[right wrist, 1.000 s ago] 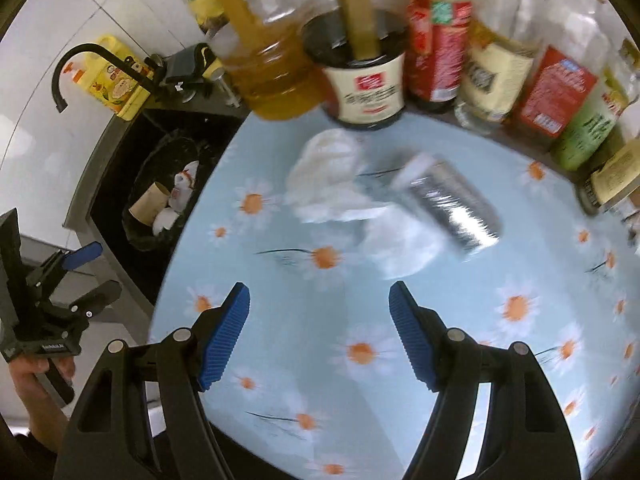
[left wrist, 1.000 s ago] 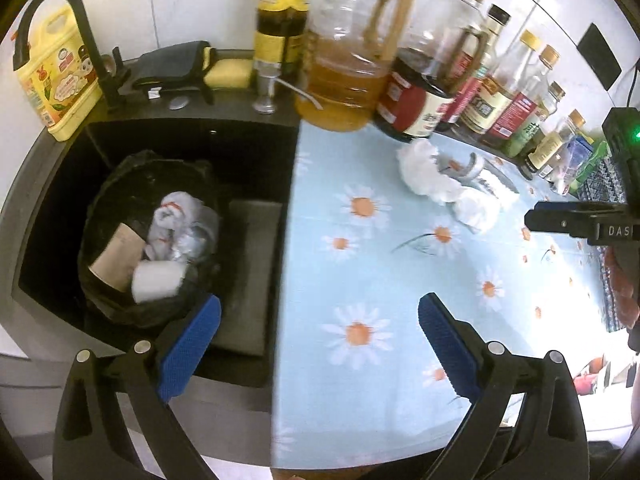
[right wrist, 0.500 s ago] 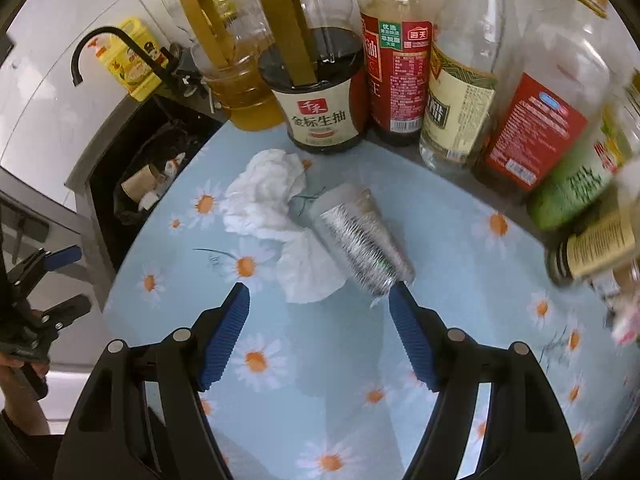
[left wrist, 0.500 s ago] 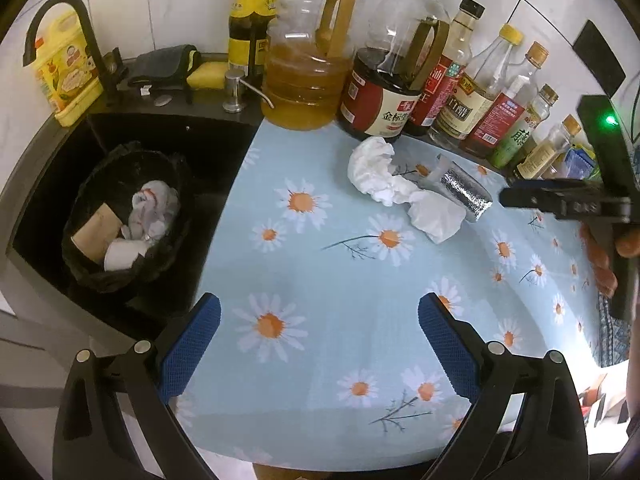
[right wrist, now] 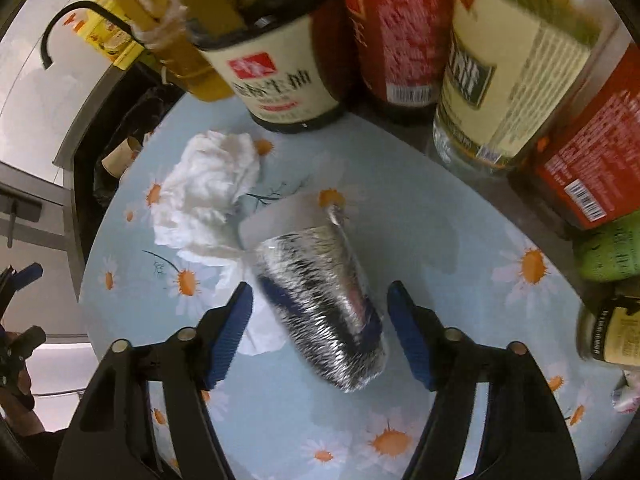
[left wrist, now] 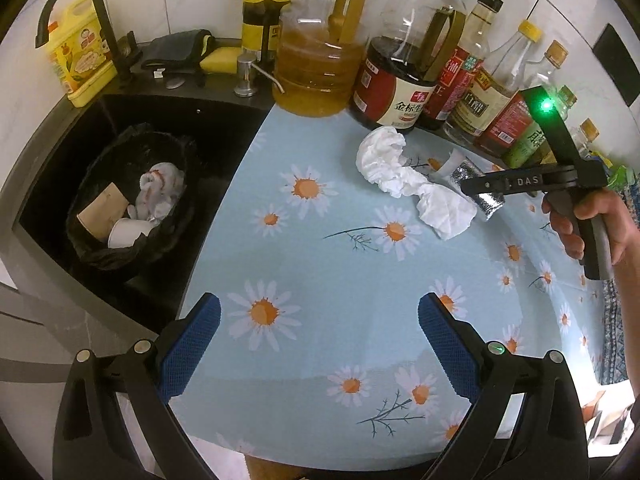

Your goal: Collect trash

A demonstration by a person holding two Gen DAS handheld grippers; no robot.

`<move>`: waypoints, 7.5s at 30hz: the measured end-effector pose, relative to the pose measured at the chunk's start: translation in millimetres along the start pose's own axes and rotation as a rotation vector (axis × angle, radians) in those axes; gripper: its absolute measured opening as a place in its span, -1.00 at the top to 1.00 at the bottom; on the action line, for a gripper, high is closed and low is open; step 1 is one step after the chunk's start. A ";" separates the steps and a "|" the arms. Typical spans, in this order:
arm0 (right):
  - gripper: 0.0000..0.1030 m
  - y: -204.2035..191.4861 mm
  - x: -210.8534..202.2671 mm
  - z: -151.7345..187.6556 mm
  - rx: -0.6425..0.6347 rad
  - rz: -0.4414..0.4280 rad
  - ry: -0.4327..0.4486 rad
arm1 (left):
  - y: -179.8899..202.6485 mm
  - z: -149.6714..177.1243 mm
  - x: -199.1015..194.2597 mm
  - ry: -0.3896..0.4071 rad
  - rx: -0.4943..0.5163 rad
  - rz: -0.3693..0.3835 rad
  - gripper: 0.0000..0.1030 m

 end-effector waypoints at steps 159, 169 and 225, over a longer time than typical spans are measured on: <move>-0.01 -368.1 81.2 -159.2 0.005 -0.140 0.033 | -325.8 -102.7 77.1 -0.152 0.132 0.109 0.40; -0.01 -376.0 106.3 -199.8 -0.032 -0.166 -0.009 | -340.2 -108.2 95.5 -0.178 0.094 0.106 0.40; -0.52 -279.0 -44.0 -12.2 0.192 -0.115 0.252 | -211.9 -45.9 -27.7 -0.029 0.195 0.069 -0.32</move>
Point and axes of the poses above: each gripper's, at about its wrist camera, not at the fingertips, and x roughly the way its jaws point, y to its right, z to its underside, the point moved 4 cm from there along x, roughly the way its jaws point, and after that the axes turned 4 degrees about y, right-handed, at the moved point
